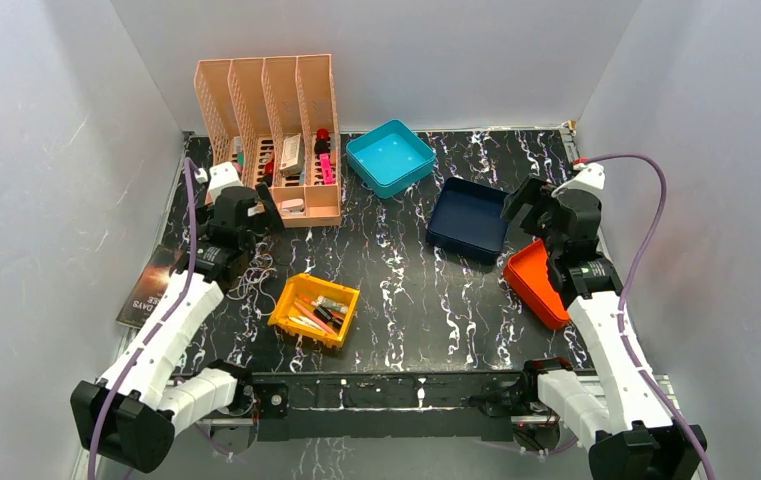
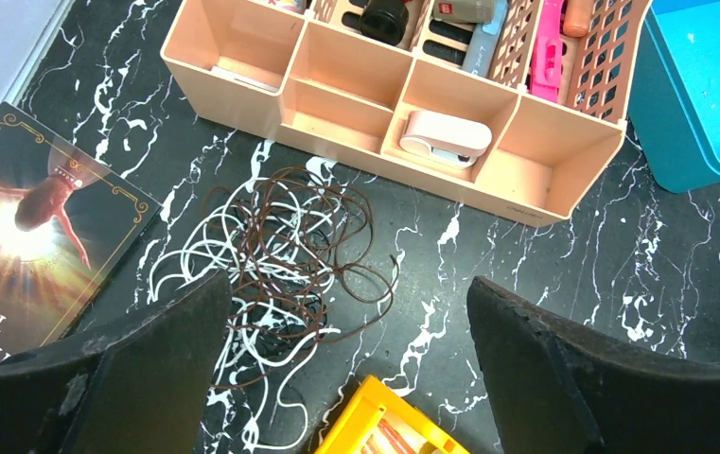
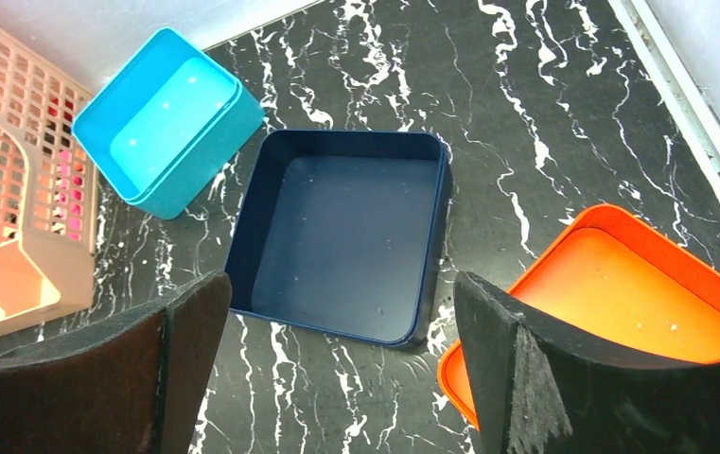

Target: Untangle the cables

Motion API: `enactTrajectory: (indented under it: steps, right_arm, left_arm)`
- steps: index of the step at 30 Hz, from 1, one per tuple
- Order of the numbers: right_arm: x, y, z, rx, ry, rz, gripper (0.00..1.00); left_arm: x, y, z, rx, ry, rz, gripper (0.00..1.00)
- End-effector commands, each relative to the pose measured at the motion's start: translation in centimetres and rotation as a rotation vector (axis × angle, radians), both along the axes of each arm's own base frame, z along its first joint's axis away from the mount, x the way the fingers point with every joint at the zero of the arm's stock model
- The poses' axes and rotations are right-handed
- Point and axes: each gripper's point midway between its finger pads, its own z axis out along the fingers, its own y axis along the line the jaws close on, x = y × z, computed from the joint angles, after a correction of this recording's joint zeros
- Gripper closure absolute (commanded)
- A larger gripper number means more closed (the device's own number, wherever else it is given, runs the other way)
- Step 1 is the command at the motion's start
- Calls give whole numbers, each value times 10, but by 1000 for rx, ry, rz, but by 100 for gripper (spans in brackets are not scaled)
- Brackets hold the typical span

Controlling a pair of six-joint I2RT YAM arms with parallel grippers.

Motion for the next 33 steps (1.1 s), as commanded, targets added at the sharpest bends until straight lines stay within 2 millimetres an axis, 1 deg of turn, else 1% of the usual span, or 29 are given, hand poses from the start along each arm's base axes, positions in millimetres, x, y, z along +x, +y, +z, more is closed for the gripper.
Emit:
enactTrajectory:
  steps: [1, 4, 7, 10, 13, 16, 21, 23, 25, 29, 31, 33]
  right_arm:
    - [4, 6, 46, 29, -123, 39, 3]
    - [3, 5, 53, 30, -136, 38, 2]
    - [2, 6, 57, 34, -141, 43, 2]
    - [2, 7, 57, 48, -139, 47, 2]
    - [2, 11, 51, 64, -120, 64, 2]
    - [3, 17, 45, 82, -95, 90, 2]
    - [4, 30, 32, 120, -54, 146, 2]
    - [4, 34, 27, 135, -35, 165, 2]
    - [4, 38, 21, 146, -18, 180, 2]
    - [4, 44, 9, 161, 13, 212, 2]
    - [4, 48, 4, 169, 30, 232, 2]
    - [4, 54, -1, 179, 46, 259, 2]
  left_arm:
    - [0, -2, 10, -43, 18, -11, 4]
    - [3, -6, 8, -36, 38, -50, 2]
    - [8, -8, 9, -5, 70, -83, 2]
    - [15, -9, 12, 22, 105, -101, 2]
    - [22, -7, 16, 35, 121, -97, 2]
    - [27, -1, 13, 6, 145, -76, 2]
    - [31, 22, 2, -106, 199, -27, 2]
    - [31, 28, -6, -130, 233, -16, 2]
    - [30, 28, -21, -161, 282, -22, 2]
    - [20, 16, -59, -236, 394, -49, 2]
    - [16, 9, -84, -266, 455, -65, 2]
    - [14, 9, -100, -277, 485, -53, 2]
